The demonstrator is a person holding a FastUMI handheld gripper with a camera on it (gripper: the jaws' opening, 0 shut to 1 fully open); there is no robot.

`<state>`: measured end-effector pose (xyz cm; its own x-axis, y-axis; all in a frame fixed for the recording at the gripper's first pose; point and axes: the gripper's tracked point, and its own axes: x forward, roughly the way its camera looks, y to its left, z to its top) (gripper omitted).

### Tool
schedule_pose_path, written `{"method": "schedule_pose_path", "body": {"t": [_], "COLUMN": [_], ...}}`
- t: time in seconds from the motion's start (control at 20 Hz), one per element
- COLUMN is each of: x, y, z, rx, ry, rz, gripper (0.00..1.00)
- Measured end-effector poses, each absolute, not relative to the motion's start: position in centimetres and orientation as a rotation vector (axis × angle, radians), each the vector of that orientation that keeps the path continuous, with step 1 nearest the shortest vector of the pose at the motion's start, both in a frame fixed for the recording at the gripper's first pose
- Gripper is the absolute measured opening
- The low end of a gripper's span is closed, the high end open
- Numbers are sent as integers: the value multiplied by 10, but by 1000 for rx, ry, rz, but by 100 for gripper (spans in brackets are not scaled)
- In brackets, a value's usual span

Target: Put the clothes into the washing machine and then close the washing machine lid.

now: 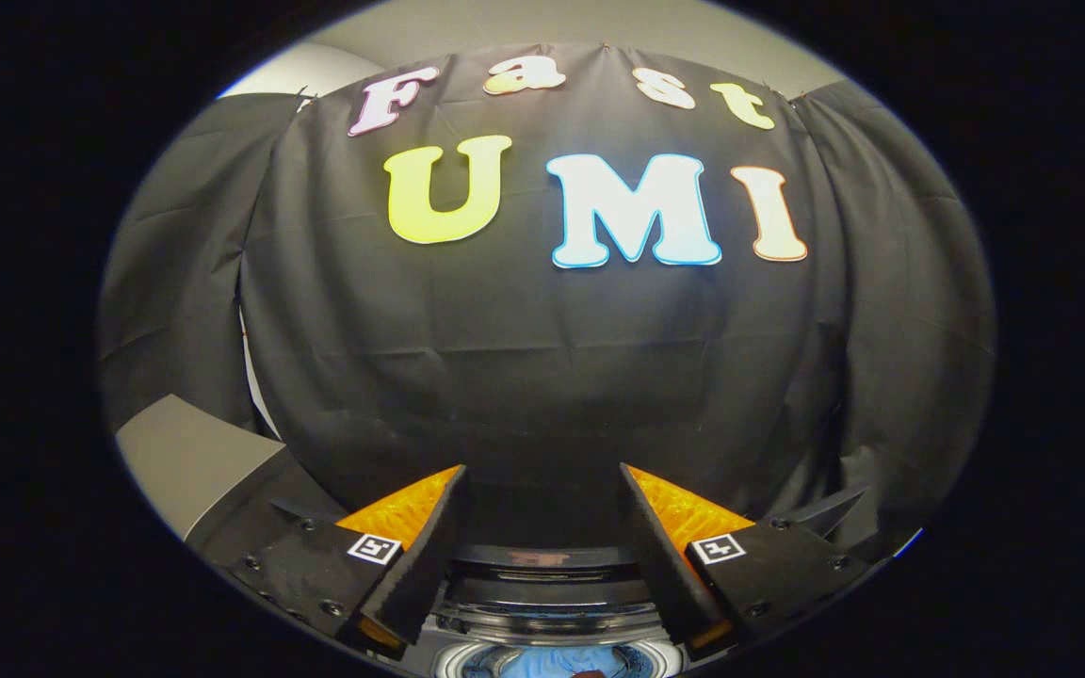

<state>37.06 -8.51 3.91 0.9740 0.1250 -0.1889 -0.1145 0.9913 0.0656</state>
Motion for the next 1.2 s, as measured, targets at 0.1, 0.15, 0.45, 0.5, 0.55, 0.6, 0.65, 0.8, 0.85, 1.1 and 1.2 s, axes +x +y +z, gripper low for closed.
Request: {"method": "schedule_pose_path", "body": {"t": [0.1,0.15,0.45,0.5,0.55,0.6,0.65,0.8,0.85,1.1,1.2], "x": [366,362,339,336,332,329,325,312,309,288,280], "y": [-87,-86,-89,-89,-89,-89,-90,-91,-91,-92,-93], "z": [40,39,38,38,37,36,35,33,32,27,23], "rx": [64,62,55,54,54,54,53,53,54,52,52], "ry": [183,180,151,147,143,140,137,126,123,105,101], "rz": [120,119,118,118,118,118,117,114,113,110,105], "gripper": [96,96,96,96,96,96,96,96,96,96,96]}}
